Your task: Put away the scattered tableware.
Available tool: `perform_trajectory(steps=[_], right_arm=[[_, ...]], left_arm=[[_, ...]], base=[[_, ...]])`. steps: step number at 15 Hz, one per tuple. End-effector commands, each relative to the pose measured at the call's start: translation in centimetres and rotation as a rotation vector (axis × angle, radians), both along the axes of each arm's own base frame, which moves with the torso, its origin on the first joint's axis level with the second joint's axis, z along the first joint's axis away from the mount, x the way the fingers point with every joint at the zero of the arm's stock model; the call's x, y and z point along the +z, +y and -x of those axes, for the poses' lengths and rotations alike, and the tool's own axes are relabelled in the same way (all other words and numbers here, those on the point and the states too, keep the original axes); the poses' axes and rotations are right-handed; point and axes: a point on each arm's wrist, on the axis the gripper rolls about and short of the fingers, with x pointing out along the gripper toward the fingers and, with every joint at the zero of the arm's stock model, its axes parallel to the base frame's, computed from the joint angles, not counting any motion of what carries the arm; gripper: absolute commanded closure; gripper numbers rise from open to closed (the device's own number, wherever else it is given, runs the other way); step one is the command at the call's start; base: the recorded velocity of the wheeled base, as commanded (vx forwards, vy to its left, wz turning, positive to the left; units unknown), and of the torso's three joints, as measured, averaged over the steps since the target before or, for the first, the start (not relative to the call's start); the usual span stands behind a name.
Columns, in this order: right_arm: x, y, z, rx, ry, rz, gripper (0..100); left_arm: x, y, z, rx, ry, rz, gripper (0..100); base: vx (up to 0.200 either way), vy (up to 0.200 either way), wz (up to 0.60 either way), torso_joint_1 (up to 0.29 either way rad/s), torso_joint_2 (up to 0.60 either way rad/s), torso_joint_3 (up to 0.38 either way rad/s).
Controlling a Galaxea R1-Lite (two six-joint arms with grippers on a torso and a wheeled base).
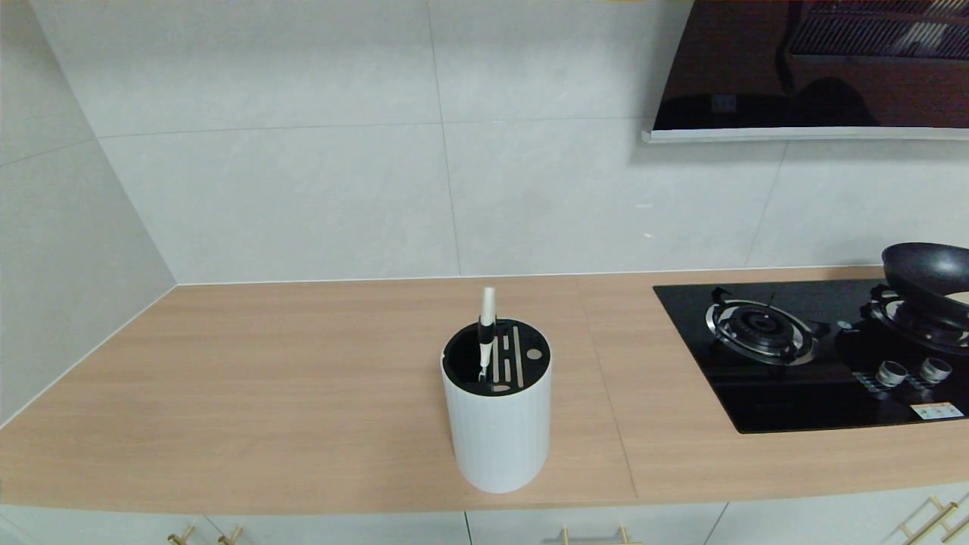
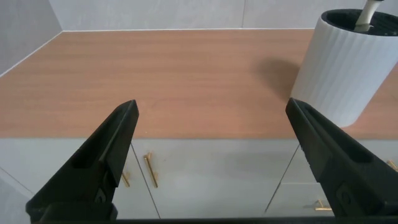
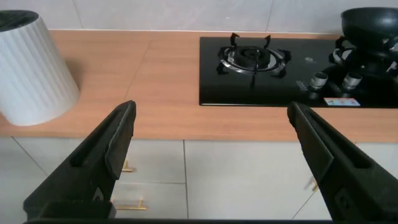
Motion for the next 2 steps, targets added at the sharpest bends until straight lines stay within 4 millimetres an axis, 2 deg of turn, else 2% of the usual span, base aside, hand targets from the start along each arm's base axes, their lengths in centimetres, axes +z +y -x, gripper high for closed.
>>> perform_trajectory(steps=[1,2], right_arm=[[-0.03,0.01,0.04,-0.001,-0.004,0.000,0],[-0.03,0.01,0.04,-0.001,-0.004,0.000,0]], left_arm=[[0.00,0.00,-0.01,0.002,0.002,0.001,0],[0.00,0.00,-0.01,0.002,0.002,0.001,0]], base=[[0.000,0.000,0.00,0.000,0.00,0.000],[0.000,0.000,0.00,0.000,0.00,0.000]])
